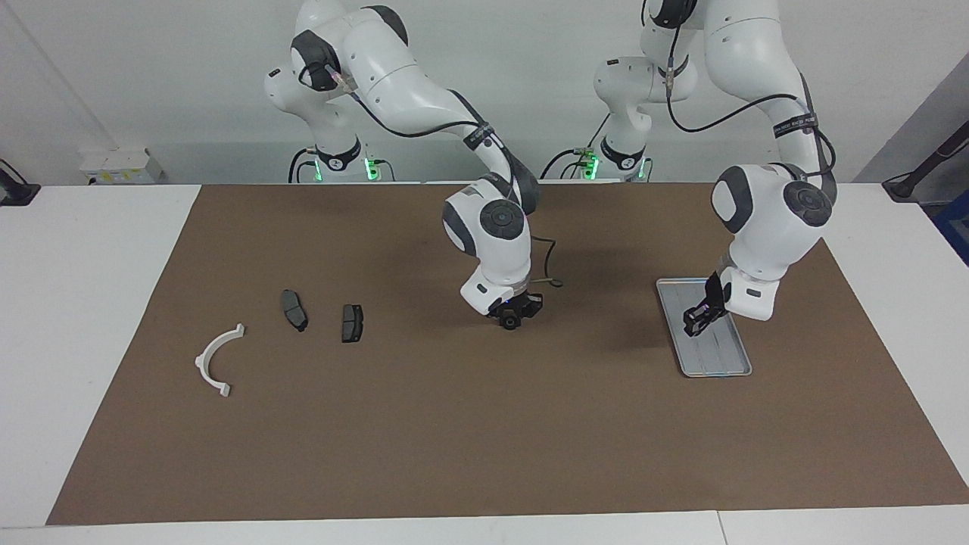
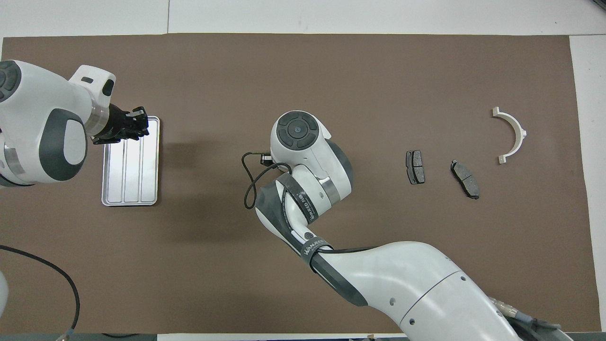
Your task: Place bearing gear from tray to pile
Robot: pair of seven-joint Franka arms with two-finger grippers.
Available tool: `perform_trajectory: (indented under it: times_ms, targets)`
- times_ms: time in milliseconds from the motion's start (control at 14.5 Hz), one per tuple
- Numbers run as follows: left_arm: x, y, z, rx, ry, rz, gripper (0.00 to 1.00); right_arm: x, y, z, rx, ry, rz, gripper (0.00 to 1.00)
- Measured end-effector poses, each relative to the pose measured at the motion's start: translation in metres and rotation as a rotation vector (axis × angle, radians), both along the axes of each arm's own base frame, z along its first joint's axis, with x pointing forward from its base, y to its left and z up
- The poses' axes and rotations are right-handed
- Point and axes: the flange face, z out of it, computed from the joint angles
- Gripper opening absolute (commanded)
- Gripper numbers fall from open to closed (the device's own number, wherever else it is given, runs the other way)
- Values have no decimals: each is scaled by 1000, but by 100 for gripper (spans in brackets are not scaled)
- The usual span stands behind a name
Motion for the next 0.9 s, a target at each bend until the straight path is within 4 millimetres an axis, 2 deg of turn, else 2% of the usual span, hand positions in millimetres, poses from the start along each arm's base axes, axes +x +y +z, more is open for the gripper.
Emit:
perform_trajectory:
  times_ms: [276,415,622,898]
  targets:
    - [0,0,0,0,0,0,0,0,-1,0,0,2,-1,0]
    - [0,-3,0,-1,0,-5,0,4,-7,1,-10,15,16,0]
    - [-1,-10,1,-5,-2,-11,0,25,-40,9,-26,40,62,0]
    - [-1,-16,6,-10,-8,6,0,59,-106,28,-25,54,172,0]
